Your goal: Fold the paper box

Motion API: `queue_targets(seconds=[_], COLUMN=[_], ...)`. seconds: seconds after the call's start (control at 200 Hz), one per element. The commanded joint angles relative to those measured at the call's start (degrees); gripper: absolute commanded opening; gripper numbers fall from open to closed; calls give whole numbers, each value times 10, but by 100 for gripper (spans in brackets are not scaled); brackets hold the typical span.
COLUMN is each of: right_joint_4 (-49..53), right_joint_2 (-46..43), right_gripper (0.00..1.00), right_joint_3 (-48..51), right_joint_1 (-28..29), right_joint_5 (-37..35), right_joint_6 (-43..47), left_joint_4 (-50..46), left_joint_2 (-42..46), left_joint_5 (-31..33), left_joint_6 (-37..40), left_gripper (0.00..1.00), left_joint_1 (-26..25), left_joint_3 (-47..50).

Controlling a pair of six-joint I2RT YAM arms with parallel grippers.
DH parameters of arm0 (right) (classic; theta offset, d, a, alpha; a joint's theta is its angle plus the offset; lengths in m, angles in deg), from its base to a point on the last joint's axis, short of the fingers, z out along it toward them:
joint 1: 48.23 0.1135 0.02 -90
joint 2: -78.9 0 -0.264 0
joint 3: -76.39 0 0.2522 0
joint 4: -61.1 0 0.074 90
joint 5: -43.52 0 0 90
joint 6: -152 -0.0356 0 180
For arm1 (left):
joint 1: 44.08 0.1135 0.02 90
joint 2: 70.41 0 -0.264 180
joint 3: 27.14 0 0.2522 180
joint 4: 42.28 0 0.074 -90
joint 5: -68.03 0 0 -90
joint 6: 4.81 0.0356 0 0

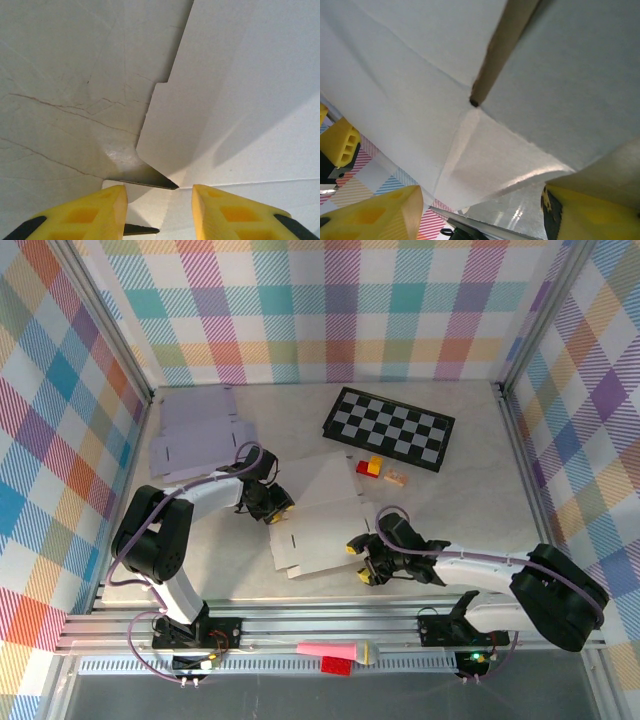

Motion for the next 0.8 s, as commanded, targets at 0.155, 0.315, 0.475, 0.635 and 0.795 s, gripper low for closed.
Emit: queue_targets(seconds=[0.155,0.315,0.475,0.635,0.795], right_joint_4=[-159,-115,-149,-148,-104], right_joint_2=[4,-21,-3,0,-16], right_gripper=[59,59,58,53,40], right_joint_3=[-10,-13,-1,-16,-40], right_joint_1=[1,1,0,0,0], right_joint_5=[-131,-140,-137,-136,-133], right_joint_6=[31,38,31,41,45], left_joint_4=[-41,-51,-54,-57,-60], left_joint_2=[7,12,14,15,14], left_joint_5=[-6,-3,-4,-2,-1], left_joint_6=[15,19,20,21,22], left_gripper=[38,38,39,39,39], left_joint_1=[-5,-5,-5,-5,-5], left_joint_3=[-6,-13,-13,-12,-19])
